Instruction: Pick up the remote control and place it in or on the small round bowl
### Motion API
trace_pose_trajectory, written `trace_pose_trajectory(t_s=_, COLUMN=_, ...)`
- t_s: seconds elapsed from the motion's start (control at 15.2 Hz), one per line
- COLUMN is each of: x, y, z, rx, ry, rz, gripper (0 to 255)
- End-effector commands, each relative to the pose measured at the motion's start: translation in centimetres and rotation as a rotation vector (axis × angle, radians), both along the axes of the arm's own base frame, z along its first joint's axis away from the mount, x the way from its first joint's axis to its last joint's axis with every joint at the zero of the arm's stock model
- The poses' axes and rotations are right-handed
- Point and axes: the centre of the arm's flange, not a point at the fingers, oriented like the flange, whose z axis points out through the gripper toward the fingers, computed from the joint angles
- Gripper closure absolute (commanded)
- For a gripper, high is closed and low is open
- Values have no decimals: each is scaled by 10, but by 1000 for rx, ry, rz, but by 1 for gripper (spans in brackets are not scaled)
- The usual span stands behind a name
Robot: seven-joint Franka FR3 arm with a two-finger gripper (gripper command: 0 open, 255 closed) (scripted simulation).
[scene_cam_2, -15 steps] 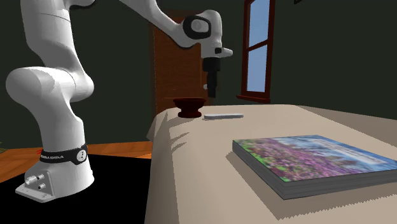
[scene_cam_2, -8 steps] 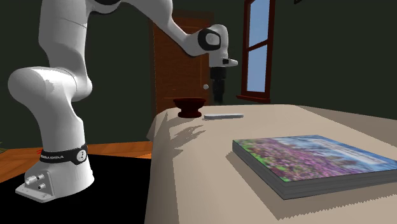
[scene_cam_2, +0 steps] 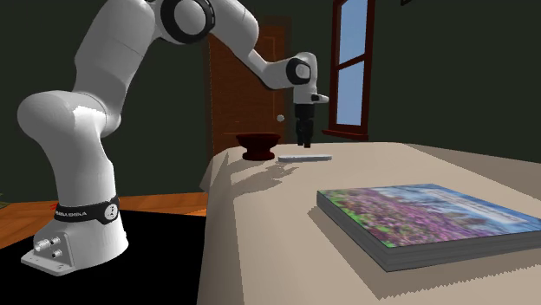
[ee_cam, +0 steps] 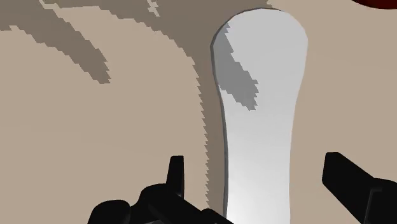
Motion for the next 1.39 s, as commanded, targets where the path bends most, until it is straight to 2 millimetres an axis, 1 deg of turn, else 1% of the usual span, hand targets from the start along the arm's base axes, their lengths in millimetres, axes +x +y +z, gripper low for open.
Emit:
trace_pose_trajectory(t_s=0.0, x=5, y=17, z=-6, rx=2, ry=2, rz=9, gripper=0)
trace_pose_trajectory(t_s=0.53, x=5, y=16, z=-46, rx=2, ry=2, rz=9, gripper=0)
trace_pose_trajectory(t_s=0.99, x=5, y=16, z=-46, rx=2, ry=2, rz=9, gripper=0)
trace_pose_trajectory(t_s=1.06, x=5, y=16, z=-46, rx=2, ry=2, rz=9, gripper=255)
trace_pose_trajectory(t_s=1.32, x=5, y=16, z=-46, rx=2, ry=2, rz=9, gripper=255)
